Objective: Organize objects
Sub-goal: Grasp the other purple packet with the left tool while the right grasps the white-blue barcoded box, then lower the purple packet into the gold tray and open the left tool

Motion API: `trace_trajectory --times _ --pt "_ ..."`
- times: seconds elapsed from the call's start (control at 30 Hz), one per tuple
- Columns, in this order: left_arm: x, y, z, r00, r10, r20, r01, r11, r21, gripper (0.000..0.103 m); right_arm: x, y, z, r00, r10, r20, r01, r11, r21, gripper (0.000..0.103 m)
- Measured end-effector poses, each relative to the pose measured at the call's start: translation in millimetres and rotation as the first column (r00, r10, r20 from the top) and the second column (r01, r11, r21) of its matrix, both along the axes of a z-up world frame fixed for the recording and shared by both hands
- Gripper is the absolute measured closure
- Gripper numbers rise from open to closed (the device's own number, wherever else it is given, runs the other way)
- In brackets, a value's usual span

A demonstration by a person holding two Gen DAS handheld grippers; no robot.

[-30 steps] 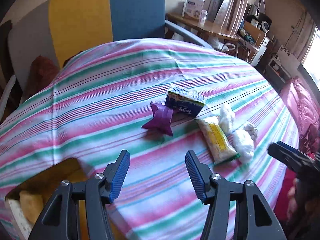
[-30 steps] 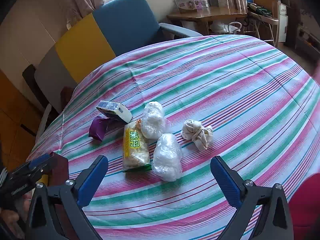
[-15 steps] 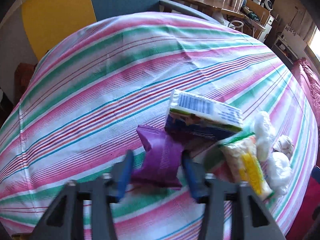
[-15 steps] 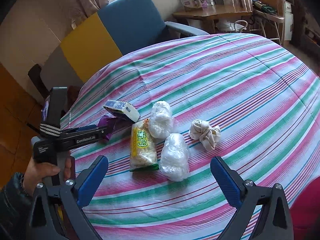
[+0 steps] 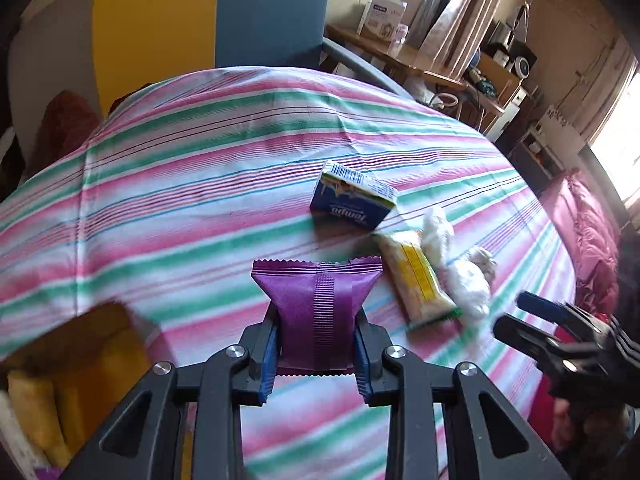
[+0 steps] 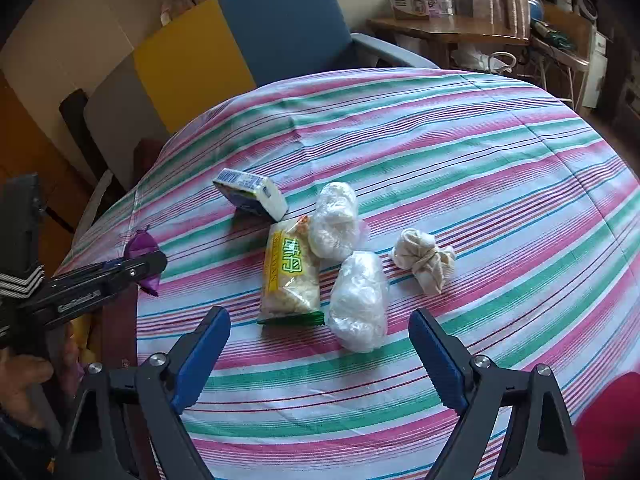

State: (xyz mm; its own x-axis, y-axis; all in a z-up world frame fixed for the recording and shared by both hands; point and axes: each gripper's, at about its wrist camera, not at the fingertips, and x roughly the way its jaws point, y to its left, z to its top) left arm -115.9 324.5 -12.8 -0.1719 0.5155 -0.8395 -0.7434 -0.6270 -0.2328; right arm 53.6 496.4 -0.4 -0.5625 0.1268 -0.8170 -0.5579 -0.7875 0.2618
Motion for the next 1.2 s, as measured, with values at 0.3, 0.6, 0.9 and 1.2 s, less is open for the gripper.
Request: trace_trajectory --times 0.3,0.6,0.9,1.2 --pt "19.8 -87.4 22.0 0.998 0.055 0.026 -0.057 0.995 0.088 0.073 -87.1 -1.9 10.7 0.977 0.188 0.102 -0.206 0.958 0.201 0.012" --pt "23.7 -186.2 14.4 0.981 0.188 0.051 -0.192 0.978 0.083 0.073 -192.3 13.2 -20.4 0.924 0.266 0.276 -0.347 0.886 0.309 0.014" --pt "11.6 -282.3 9.9 0.908 0.412 0.081 -0.418 0.904 0.086 0.073 -188.7 -6.1 -42.8 0.910 0.271 0.313 -0.364 0.885 0.292 0.079" --pt "17.2 -277.8 -0.5 0.912 0.398 0.100 -0.407 0.907 0.105 0.073 -118.6 -55.7 -19.9 0.903 0.378 0.204 -0.412 0.897 0.163 0.079"
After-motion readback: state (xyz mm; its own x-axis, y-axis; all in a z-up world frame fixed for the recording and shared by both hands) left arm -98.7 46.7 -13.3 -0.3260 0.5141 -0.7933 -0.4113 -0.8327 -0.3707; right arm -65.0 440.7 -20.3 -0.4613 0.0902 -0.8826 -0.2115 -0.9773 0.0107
